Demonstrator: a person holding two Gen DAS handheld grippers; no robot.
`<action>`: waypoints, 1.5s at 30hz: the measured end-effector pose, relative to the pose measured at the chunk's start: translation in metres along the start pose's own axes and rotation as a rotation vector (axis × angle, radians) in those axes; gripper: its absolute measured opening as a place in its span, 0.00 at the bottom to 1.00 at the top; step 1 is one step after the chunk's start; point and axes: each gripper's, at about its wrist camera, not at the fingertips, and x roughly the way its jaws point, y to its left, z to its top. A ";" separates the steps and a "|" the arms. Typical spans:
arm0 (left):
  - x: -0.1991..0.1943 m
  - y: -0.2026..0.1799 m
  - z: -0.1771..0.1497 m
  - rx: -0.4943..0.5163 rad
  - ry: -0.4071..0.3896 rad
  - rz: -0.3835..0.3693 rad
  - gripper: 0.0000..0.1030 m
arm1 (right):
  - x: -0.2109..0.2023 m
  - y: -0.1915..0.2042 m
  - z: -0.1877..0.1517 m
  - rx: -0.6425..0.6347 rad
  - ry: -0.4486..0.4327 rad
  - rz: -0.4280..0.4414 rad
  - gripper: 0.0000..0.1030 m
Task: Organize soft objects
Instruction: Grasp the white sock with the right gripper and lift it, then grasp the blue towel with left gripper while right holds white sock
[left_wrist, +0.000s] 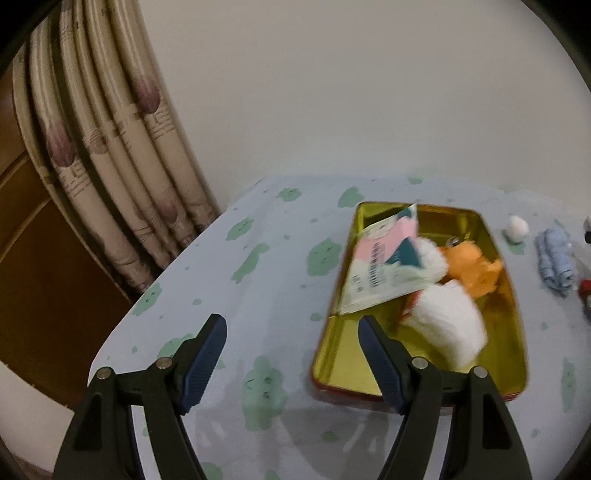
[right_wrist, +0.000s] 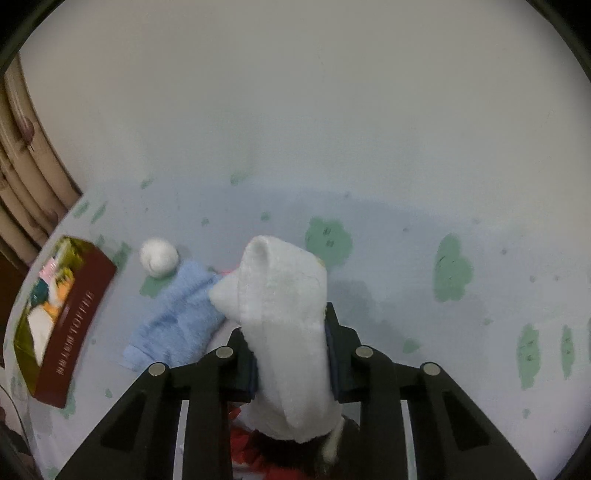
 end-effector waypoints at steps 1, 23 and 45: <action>-0.002 -0.002 0.003 0.000 0.002 -0.022 0.74 | -0.008 0.000 0.001 0.002 -0.018 0.001 0.25; -0.026 -0.203 0.046 0.278 0.037 -0.474 0.74 | -0.087 -0.037 -0.135 0.136 -0.103 -0.296 0.25; 0.071 -0.334 0.073 0.291 0.288 -0.599 0.74 | -0.052 -0.059 -0.162 0.243 -0.032 -0.293 0.31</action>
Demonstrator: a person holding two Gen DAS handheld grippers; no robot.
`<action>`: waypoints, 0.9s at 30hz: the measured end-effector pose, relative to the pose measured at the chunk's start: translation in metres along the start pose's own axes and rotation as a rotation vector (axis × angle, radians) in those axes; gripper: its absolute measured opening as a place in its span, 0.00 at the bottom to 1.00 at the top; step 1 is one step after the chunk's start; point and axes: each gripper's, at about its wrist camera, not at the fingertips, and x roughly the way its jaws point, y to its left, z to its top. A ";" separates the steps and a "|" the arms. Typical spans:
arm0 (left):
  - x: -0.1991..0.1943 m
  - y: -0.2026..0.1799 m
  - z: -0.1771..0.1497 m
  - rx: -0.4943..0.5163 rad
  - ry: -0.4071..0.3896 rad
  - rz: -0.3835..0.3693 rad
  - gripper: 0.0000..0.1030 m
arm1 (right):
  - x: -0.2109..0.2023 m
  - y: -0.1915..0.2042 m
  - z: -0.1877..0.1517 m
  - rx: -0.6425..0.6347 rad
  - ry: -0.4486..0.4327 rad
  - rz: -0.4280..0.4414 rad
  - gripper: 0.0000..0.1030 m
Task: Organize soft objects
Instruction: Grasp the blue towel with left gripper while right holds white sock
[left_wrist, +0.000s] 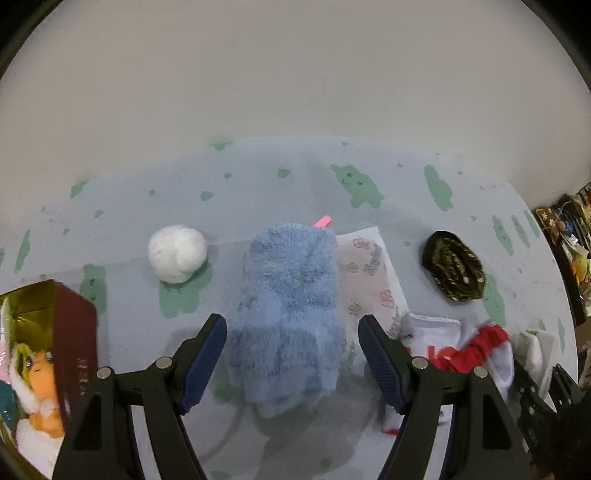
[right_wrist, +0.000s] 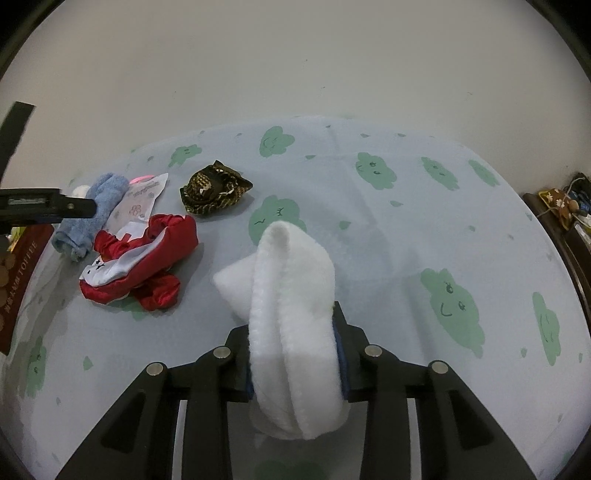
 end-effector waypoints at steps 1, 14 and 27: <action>0.004 0.002 0.000 -0.006 0.004 0.005 0.74 | 0.000 0.000 0.000 0.000 0.000 0.002 0.31; 0.007 0.001 -0.013 -0.008 -0.049 0.040 0.30 | -0.001 0.001 0.000 -0.007 0.005 0.007 0.36; -0.046 -0.001 -0.038 0.000 -0.095 0.014 0.30 | 0.000 0.002 0.000 -0.010 0.007 0.005 0.36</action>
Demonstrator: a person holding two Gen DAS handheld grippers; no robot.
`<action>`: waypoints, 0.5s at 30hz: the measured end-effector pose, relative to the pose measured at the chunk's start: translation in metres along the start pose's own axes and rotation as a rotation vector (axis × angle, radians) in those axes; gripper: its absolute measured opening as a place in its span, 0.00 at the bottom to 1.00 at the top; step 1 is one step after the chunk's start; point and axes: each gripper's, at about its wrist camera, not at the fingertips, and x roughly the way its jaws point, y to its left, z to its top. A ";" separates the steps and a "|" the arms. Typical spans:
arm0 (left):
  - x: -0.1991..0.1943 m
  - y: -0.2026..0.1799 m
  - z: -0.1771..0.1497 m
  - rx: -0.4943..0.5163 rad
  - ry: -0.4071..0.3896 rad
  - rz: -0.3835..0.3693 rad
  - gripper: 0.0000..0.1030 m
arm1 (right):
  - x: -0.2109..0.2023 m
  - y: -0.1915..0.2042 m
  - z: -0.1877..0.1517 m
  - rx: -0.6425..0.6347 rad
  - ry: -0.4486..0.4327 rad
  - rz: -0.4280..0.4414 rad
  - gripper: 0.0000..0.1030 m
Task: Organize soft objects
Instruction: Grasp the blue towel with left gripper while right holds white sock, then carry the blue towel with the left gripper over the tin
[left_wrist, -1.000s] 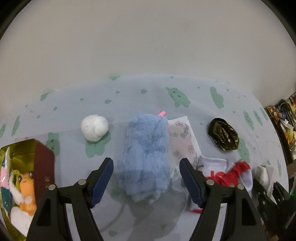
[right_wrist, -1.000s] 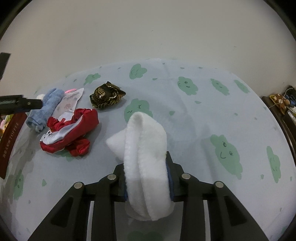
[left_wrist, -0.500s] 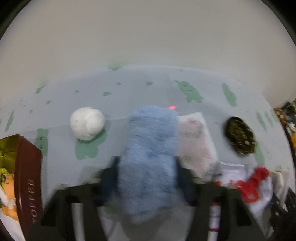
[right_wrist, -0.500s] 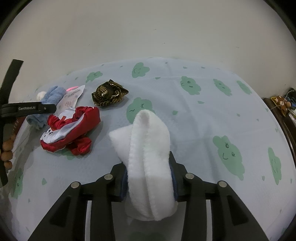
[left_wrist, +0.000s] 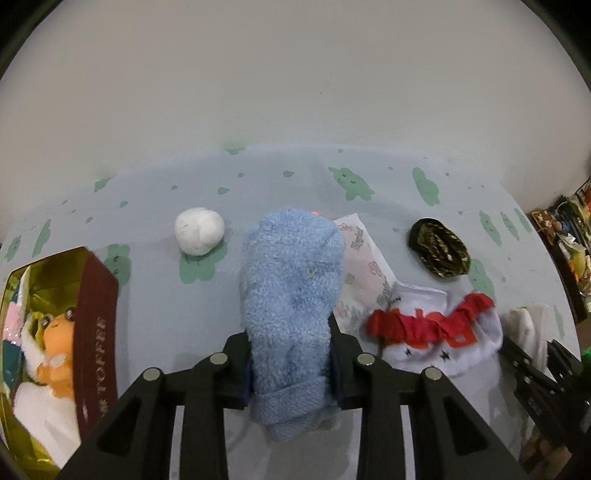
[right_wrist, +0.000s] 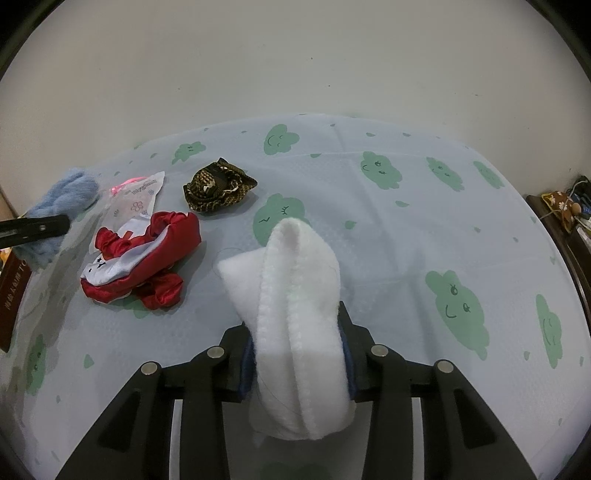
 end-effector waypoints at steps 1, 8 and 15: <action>-0.005 0.002 -0.002 -0.002 -0.004 0.004 0.30 | 0.000 0.000 0.000 -0.001 0.000 -0.001 0.36; -0.032 0.012 -0.014 -0.030 -0.023 0.036 0.30 | 0.000 0.001 0.000 -0.002 0.000 -0.001 0.36; -0.057 0.022 -0.026 -0.027 -0.042 0.085 0.30 | 0.000 0.001 0.000 -0.003 0.001 -0.001 0.36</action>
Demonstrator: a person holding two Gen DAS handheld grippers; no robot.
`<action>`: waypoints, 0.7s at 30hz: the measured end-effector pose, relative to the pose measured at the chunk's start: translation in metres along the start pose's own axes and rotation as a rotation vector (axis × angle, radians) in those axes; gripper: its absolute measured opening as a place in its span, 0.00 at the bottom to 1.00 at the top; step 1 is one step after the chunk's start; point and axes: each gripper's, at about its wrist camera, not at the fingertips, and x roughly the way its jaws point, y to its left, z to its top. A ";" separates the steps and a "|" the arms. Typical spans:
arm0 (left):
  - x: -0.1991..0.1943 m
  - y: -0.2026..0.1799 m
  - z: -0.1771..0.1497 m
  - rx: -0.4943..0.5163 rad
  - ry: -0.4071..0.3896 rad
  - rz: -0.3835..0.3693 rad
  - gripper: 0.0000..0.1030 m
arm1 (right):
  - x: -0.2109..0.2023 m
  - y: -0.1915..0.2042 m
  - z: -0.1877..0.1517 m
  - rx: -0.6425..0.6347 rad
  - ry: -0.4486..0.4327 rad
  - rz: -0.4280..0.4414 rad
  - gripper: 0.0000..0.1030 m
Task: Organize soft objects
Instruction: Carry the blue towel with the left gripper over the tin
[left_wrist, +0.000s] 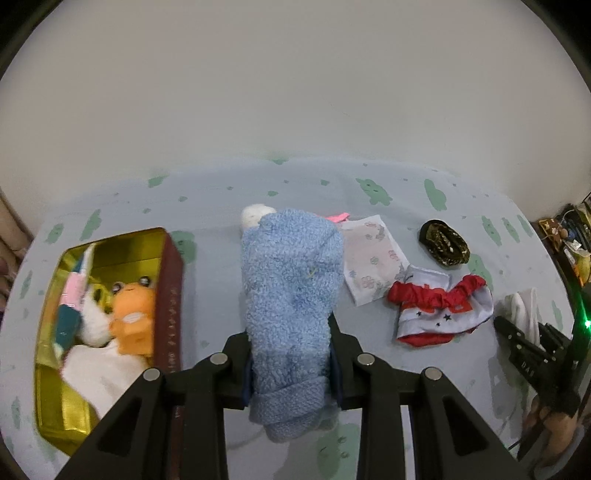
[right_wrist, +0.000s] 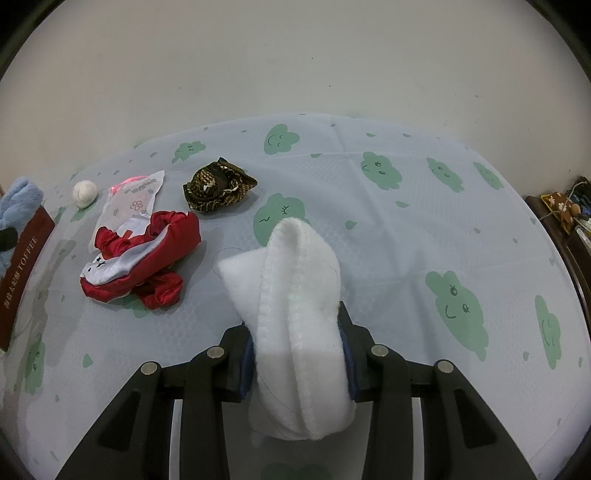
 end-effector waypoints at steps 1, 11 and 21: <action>-0.003 0.002 -0.001 -0.001 -0.001 0.004 0.30 | 0.000 0.000 0.000 -0.001 0.000 -0.001 0.36; -0.033 0.039 -0.008 -0.039 -0.030 0.048 0.30 | 0.000 0.000 0.000 -0.001 0.000 0.000 0.36; -0.047 0.091 -0.018 -0.139 -0.023 0.109 0.30 | 0.000 0.001 -0.001 -0.001 0.000 -0.001 0.38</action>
